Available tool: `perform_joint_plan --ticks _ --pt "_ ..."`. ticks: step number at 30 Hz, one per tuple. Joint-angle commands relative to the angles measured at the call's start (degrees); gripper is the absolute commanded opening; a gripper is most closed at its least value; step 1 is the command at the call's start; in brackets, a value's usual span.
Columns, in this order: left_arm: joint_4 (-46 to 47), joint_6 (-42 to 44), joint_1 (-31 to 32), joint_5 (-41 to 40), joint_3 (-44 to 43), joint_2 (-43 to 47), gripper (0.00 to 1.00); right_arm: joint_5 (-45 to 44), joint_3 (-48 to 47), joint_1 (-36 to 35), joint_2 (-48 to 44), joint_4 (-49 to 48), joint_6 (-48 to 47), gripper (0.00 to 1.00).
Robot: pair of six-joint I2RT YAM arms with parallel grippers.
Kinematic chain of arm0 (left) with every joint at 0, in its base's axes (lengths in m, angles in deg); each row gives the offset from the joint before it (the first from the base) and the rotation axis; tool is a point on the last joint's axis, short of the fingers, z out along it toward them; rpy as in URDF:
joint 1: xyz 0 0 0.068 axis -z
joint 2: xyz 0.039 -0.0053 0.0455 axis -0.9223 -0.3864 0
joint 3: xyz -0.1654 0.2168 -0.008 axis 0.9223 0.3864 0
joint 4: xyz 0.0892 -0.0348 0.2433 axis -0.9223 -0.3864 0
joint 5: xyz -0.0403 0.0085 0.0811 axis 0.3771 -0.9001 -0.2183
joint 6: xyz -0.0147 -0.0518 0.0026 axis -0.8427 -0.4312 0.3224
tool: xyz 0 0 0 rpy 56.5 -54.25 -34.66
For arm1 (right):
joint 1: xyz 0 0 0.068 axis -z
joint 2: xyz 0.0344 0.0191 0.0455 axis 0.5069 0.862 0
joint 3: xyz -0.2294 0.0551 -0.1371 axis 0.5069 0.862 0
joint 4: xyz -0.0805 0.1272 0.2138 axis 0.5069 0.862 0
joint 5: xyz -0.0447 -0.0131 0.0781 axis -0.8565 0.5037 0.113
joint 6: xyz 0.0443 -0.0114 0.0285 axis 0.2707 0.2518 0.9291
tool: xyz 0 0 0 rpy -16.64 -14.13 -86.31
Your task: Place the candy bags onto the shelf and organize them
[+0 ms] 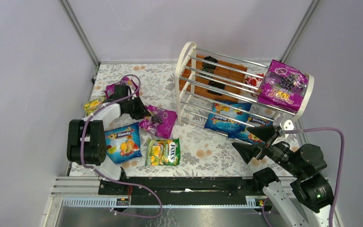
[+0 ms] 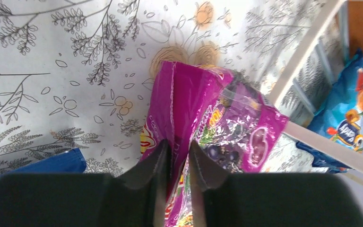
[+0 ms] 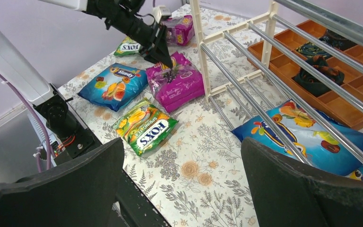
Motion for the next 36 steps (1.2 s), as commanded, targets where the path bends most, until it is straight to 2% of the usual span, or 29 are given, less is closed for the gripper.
perform_joint_plan --ticks 1,9,14,18,22,27,31,33,35,36 --pt "2.49 -0.45 -0.26 -1.33 0.21 6.61 0.19 -0.61 -0.20 -0.43 2.25 -1.93 0.55 1.00" --pt "0.48 -0.55 -0.26 -0.43 -0.08 15.56 0.01 -1.03 -1.32 -0.46 6.72 -1.75 2.30 1.00" --pt "-3.24 1.62 -0.26 -1.67 -0.80 20.97 0.00 -1.88 -1.75 -0.47 9.02 -2.61 3.82 1.00" --pt "-3.45 -0.78 -0.31 -3.31 -1.04 24.56 0.00 -2.76 -2.67 -0.42 10.93 -3.21 5.00 1.00" --pt "-0.69 -14.72 -1.18 -10.72 -1.93 26.43 0.00 -3.43 -3.30 -0.47 12.40 -4.10 6.41 1.00" --pt "12.75 -41.89 -3.15 -17.63 3.42 26.03 0.00 -3.52 -3.44 -0.45 13.34 -5.18 8.38 1.00" --pt "23.11 -60.78 -1.08 -18.27 10.03 23.63 0.00 -3.96 -4.16 -0.48 13.46 -4.85 8.64 1.00" --pt "23.46 -62.93 2.12 -18.92 12.90 23.60 0.01 -4.12 -4.57 -0.48 13.26 -4.52 8.60 1.00" --pt "21.94 -60.92 6.42 -20.89 16.06 25.67 0.04 -4.08 -4.41 -0.47 12.76 -4.61 8.33 1.00" --pt "20.37 -59.68 8.77 -22.03 17.34 27.09 0.13 -4.20 -4.08 -0.48 12.45 -4.77 8.13 1.00"
